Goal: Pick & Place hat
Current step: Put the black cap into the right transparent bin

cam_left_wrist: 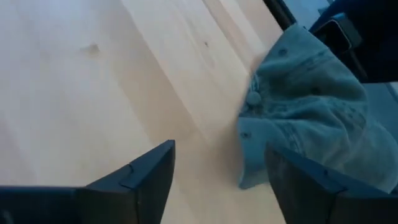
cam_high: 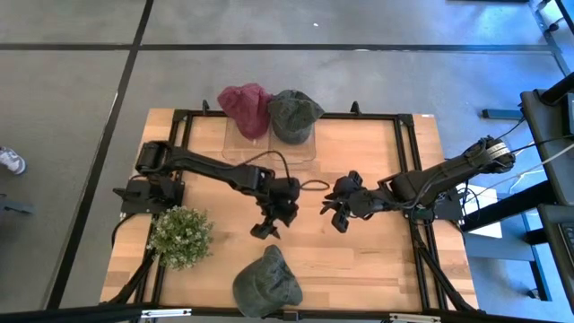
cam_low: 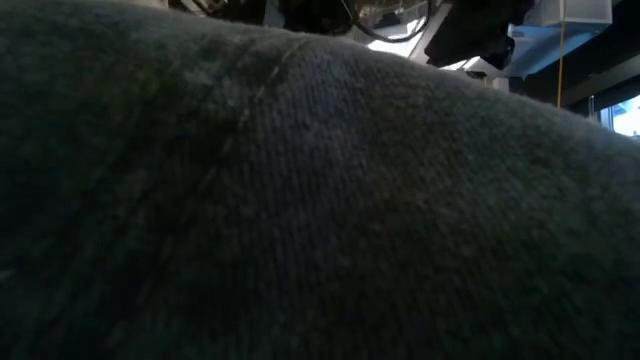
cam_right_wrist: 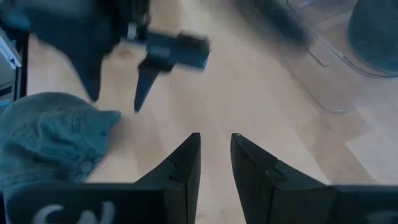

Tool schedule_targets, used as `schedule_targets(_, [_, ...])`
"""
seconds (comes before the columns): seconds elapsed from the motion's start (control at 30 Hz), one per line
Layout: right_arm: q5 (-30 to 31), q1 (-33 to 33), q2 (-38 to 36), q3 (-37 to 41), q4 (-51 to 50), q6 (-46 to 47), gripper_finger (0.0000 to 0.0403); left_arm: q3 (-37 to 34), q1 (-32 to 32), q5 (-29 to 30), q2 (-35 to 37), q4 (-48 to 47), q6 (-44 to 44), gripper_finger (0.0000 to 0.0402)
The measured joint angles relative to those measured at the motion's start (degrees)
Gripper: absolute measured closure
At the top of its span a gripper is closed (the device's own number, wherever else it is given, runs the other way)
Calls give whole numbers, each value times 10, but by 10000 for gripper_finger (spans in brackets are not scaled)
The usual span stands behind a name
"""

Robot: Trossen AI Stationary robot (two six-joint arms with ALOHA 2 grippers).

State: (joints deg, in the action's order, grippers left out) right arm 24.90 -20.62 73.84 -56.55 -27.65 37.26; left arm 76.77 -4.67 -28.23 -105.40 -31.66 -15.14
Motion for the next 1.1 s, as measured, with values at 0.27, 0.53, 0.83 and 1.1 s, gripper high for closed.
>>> schedule_targets(0.27, [1, 0, 0, 0, -1, 17, 313, 0, -38, 0, -62, 7, 109, 144])
schedule_targets(0.53, [-1, 0, 0, 0, -1, 15, 313, 0, -73, -2, -95, 19, 114, 144])
schedule_targets(0.83, [1, 0, 0, 0, -4, -3, 313, 1, -95, 101, -101, 23, 96, 180])
schedule_targets(1.1, [1, 0, 0, 0, -27, 0, 313, 2, -92, 179, -107, -26, 75, 271])
